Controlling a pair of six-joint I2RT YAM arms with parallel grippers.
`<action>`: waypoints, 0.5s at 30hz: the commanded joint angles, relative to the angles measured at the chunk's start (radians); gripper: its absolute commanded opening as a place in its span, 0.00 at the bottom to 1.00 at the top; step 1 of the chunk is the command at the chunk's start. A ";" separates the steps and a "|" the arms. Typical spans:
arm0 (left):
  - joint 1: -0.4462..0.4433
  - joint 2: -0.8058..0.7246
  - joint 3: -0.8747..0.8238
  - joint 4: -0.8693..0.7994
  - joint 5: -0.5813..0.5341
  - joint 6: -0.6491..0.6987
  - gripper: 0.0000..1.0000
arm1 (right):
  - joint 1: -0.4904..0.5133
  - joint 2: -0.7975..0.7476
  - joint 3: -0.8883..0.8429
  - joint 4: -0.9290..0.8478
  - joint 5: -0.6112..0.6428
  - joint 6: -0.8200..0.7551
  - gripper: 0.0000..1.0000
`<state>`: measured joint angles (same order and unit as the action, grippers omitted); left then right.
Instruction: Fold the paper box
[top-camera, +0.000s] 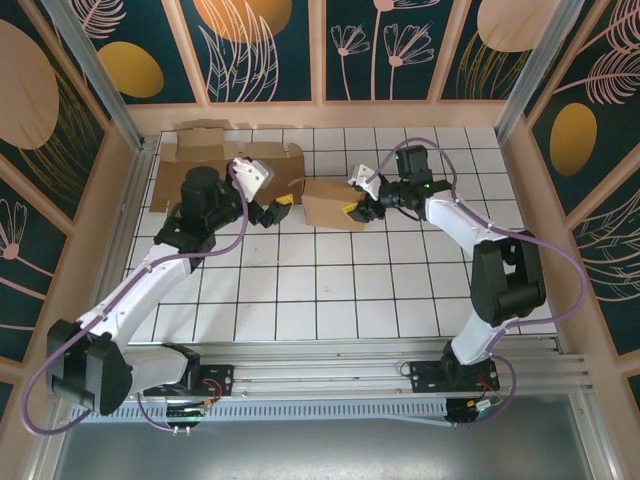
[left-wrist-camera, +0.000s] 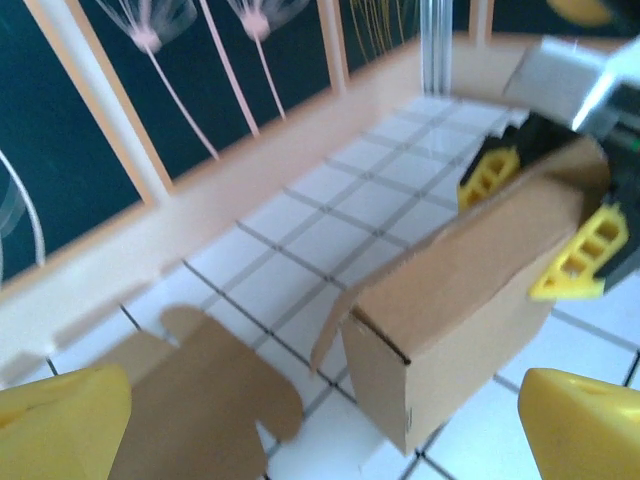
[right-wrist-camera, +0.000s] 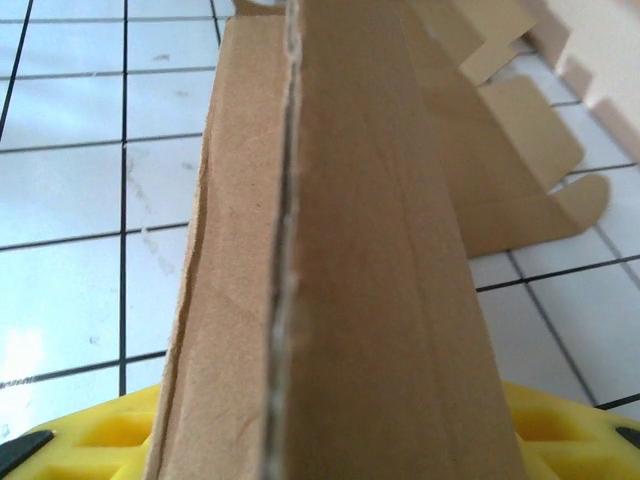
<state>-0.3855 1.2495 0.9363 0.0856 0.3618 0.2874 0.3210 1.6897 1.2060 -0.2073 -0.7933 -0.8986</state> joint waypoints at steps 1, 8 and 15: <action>0.000 0.095 0.026 -0.120 0.040 0.100 0.99 | 0.005 0.008 -0.035 0.031 -0.024 -0.030 0.56; 0.010 0.310 0.187 -0.147 0.110 0.088 0.98 | 0.006 0.044 -0.074 0.051 -0.025 -0.056 0.56; 0.014 0.399 0.237 -0.173 0.121 0.081 0.80 | 0.005 0.073 -0.107 0.086 -0.029 -0.071 0.60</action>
<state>-0.3779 1.6264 1.1461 -0.0563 0.4500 0.3637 0.3225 1.7420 1.1160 -0.1539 -0.8032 -0.9459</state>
